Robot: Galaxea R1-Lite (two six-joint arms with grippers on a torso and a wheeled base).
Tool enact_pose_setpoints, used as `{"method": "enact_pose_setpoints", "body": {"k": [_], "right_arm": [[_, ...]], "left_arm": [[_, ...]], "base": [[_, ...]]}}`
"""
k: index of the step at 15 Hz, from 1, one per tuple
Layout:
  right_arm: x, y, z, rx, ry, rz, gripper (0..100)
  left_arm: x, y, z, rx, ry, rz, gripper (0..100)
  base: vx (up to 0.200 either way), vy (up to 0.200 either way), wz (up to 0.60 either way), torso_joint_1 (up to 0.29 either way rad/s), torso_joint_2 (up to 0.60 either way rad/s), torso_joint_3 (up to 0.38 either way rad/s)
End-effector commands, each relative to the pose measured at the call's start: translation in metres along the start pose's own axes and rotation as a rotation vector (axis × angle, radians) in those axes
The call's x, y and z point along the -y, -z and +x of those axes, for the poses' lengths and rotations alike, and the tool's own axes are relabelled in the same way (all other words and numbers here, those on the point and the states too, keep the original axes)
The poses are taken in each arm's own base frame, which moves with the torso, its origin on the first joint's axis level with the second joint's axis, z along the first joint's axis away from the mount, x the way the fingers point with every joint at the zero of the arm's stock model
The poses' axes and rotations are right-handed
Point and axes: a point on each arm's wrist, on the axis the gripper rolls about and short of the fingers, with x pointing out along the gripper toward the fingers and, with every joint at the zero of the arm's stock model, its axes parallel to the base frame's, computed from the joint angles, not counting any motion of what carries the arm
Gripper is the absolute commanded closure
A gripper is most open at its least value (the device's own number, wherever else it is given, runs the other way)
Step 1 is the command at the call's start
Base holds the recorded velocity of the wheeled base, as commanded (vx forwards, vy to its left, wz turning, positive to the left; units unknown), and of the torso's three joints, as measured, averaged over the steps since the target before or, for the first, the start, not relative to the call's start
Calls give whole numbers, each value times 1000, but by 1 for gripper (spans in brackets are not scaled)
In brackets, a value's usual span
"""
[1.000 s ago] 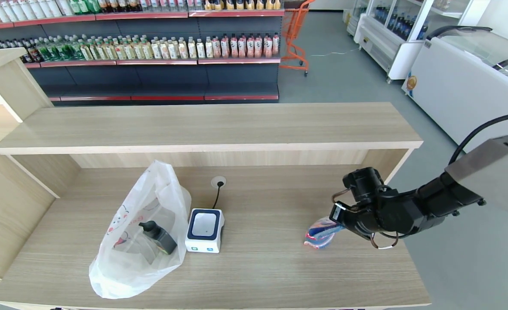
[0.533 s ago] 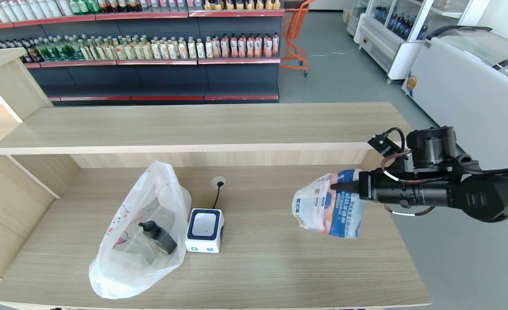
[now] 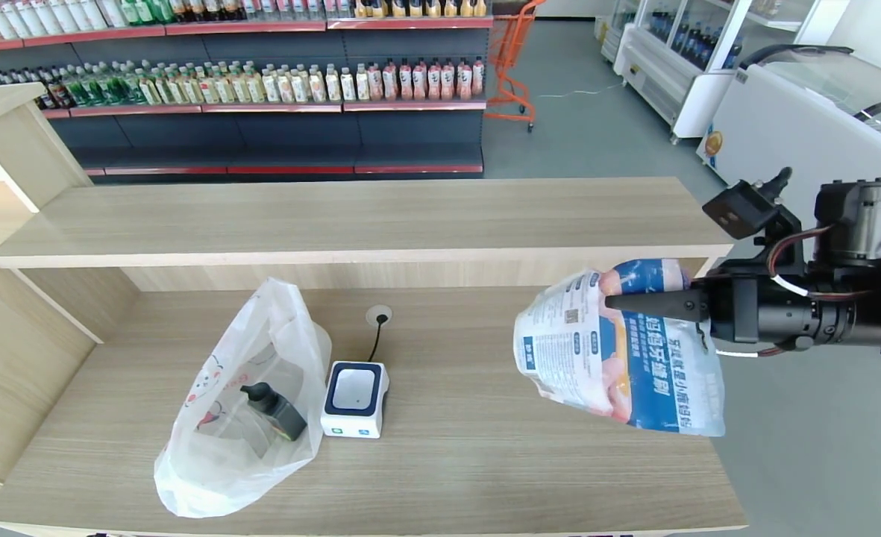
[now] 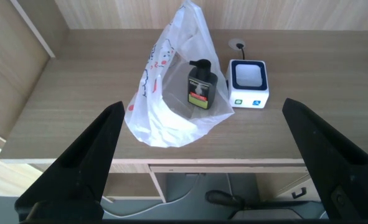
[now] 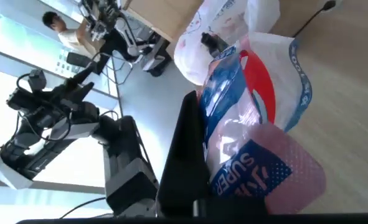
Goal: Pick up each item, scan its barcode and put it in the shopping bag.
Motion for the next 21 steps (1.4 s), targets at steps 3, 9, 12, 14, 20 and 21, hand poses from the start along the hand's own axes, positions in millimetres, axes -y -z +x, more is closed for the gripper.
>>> {"method": "enact_pose_setpoints", "body": {"k": [3, 9, 12, 14, 20, 21], "right_arm": [[-35, -4, 1, -38, -216, -50, 100], [-40, 15, 17, -79, -320, -190, 100], [-42, 17, 15, -78, -391, -241, 100], [-44, 15, 13, -74, -397, -250, 100], [-57, 10, 3, -75, -388, -185, 100], [-64, 7, 0, -82, -388, -125, 100]], "left_arm": [[0, 0, 0, 1, 0, 0, 0], [0, 0, 0, 1, 0, 0, 0], [0, 0, 0, 1, 0, 0, 0], [0, 0, 0, 1, 0, 0, 0], [0, 0, 0, 1, 0, 0, 0], [0, 0, 0, 1, 1, 0, 0]], "base": [[0, 0, 0, 0, 0, 0], [0, 0, 0, 0, 0, 0], [0, 0, 0, 0, 0, 0], [0, 0, 0, 0, 0, 0], [0, 0, 0, 0, 0, 0], [0, 0, 0, 0, 0, 0]]}}
